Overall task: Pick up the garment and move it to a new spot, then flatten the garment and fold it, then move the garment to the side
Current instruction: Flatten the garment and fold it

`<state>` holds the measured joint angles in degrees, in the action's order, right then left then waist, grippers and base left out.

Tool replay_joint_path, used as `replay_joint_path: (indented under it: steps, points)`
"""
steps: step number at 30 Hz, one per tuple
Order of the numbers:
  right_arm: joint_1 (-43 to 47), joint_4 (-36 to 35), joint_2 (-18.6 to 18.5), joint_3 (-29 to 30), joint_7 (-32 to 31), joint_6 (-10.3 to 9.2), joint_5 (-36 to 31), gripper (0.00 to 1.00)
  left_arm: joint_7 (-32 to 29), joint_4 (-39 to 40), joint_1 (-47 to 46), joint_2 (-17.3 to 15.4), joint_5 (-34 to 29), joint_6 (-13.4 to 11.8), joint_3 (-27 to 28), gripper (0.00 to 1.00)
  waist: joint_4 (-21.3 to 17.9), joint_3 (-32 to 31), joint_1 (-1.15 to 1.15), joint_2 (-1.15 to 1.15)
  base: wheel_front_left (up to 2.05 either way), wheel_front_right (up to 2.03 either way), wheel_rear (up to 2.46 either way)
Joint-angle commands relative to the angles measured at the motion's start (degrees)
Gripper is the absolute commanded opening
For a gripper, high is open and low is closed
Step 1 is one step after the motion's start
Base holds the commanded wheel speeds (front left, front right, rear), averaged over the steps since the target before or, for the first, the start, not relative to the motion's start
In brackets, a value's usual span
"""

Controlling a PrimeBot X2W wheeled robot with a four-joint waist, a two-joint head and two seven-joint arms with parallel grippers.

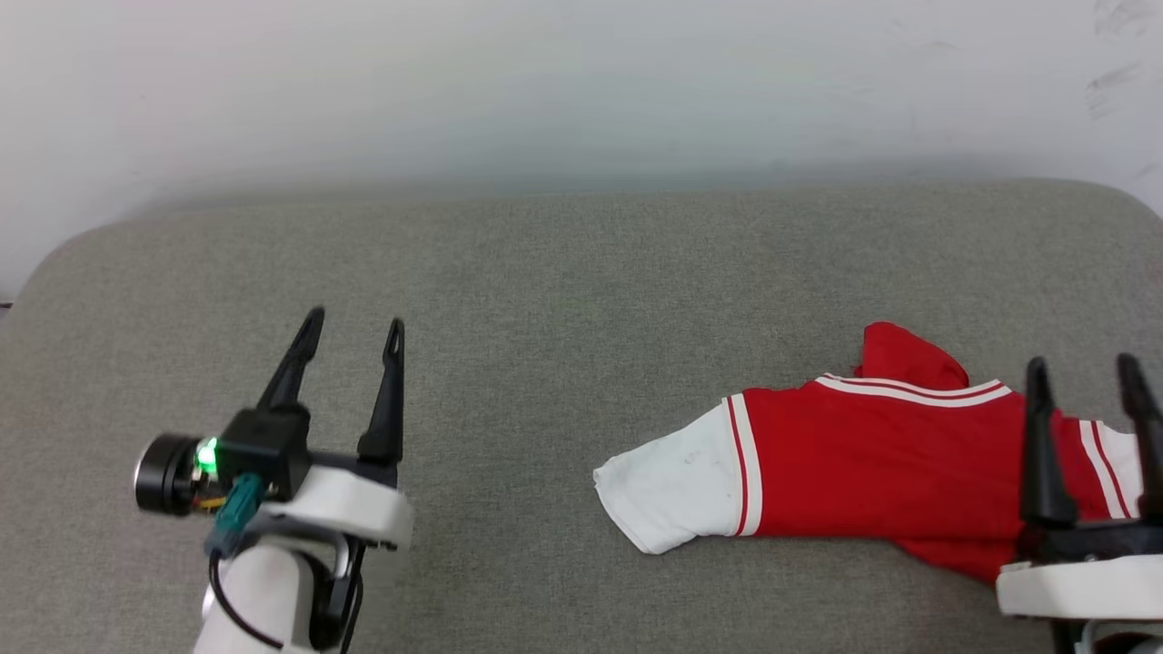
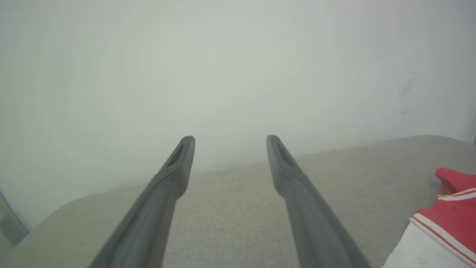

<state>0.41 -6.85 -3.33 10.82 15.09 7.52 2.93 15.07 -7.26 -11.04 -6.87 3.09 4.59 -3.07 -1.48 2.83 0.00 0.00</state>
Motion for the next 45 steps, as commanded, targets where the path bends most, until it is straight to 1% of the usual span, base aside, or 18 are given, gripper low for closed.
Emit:
replay_joint_path:
  steps: [1, 3, 5, 9, 13, 15, 19, 23, 26, 29, 33, 38, 42, 45]
  points:
    - [0.95, -0.09, 0.32, -0.5, 0.1, -0.06, -0.5, 1.0, 0.15, -0.45, -1.47, -0.5, -0.19, 0.48, -0.39, 1.0, -0.02, 0.23, 0.0, 0.0, 0.0, 0.0, 0.0]
    - [1.37, 0.19, 0.4, -1.93, 0.1, -0.06, -0.27, 1.0, 0.02, -1.8, -4.41, -1.5, 0.42, 1.39, -1.61, 1.0, -0.15, 0.61, 0.0, 0.0, 0.0, 0.0, 0.0]
    - [1.91, 0.67, 0.47, -3.02, 0.1, -0.06, 0.25, 1.0, -1.32, -3.05, -7.33, -2.58, 1.23, 2.04, -3.3, 1.0, -0.35, 0.98, 0.0, 0.0, 0.0, 0.0, 0.0]
    - [2.12, 2.12, 0.5, -4.69, 0.11, -0.06, 0.64, 1.0, -6.24, -4.62, -13.43, -4.95, 3.95, 2.78, -7.65, 1.0, -0.91, 1.94, 0.0, 0.0, 0.0, 0.0, 0.0]
    - [1.68, 3.69, 0.5, -5.76, 0.11, -0.06, 0.01, 1.0, -12.4, -5.12, -18.6, -7.76, 9.33, 2.79, -14.6, 1.0, -1.67, 3.01, 0.0, 0.0, 0.0, 0.0, 0.0]
    - [1.22, 4.22, 0.49, -6.15, 0.1, -0.06, 0.16, 1.0, -16.23, -5.17, -21.24, -9.34, 13.04, 2.79, -18.16, 1.0, -2.02, 3.6, 0.0, 0.0, 0.0, 0.0, 0.0]
    - [0.33, 4.78, 0.5, -6.65, 0.1, -0.06, -0.2, 1.0, -26.12, -5.37, -26.54, -12.51, 20.99, 2.81, -24.64, 1.0, -2.7, 4.67, 0.0, 0.0, 0.0, 0.0, 0.0]
    - [-0.53, 5.16, 0.51, -6.96, 0.1, -0.06, -0.94, 1.0, -37.99, -5.96, -30.91, -15.14, 28.44, 2.82, -31.82, 1.0, -3.3, 5.59, 0.0, 0.0, 0.0, 0.0, 0.0]
    - [-1.01, 5.44, 0.52, -7.47, 0.1, -0.06, -1.27, 1.0, -45.08, -6.3, -34.33, -16.75, 32.56, 2.81, -36.8, 1.0, -3.93, 6.38, 0.0, 0.0, 0.0, 0.0, 0.0]
    - [-1.78, 5.81, 0.52, -8.04, 0.11, -0.06, -1.47, 1.0, -49.87, -6.83, -36.97, -17.81, 35.57, 2.82, -41.71, 1.0, -4.69, 7.18, 0.0, 0.0, 0.0, 0.0, 0.0]
    - [-2.65, 6.31, 0.51, -8.75, 0.11, -0.06, -1.6, 1.0, -53.49, -8.12, -39.19, -18.29, 39.4, 2.82, -47.33, 1.0, -5.82, 8.05, 0.0, 0.0, 0.0, 0.0, 0.0]
    - [-3.63, 6.55, 0.52, -9.32, 0.11, -0.06, -1.23, 1.0, -55.51, -10.25, -40.48, -18.39, 42.39, 2.82, -53.54, 1.0, -6.9, 9.23, 0.0, 0.0, 0.0, 0.0, 0.0]
    - [-4.36, 6.65, 0.52, -9.72, 0.11, -0.06, -0.95, 1.0, -56.17, -12.65, -41.07, -18.76, 43.51, 2.82, -59.19, 1.0, -7.51, 10.21, 0.0, 0.0, 0.0, 0.0, 0.0]
    - [-4.61, 6.76, 0.52, -9.92, 0.11, -0.06, -0.69, 1.0, -55.48, -15.04, -40.69, -18.44, 44.43, 2.82, -62.49, 1.0, -7.78, 10.71, 0.0, 0.0, 0.0, 0.0, 0.0]
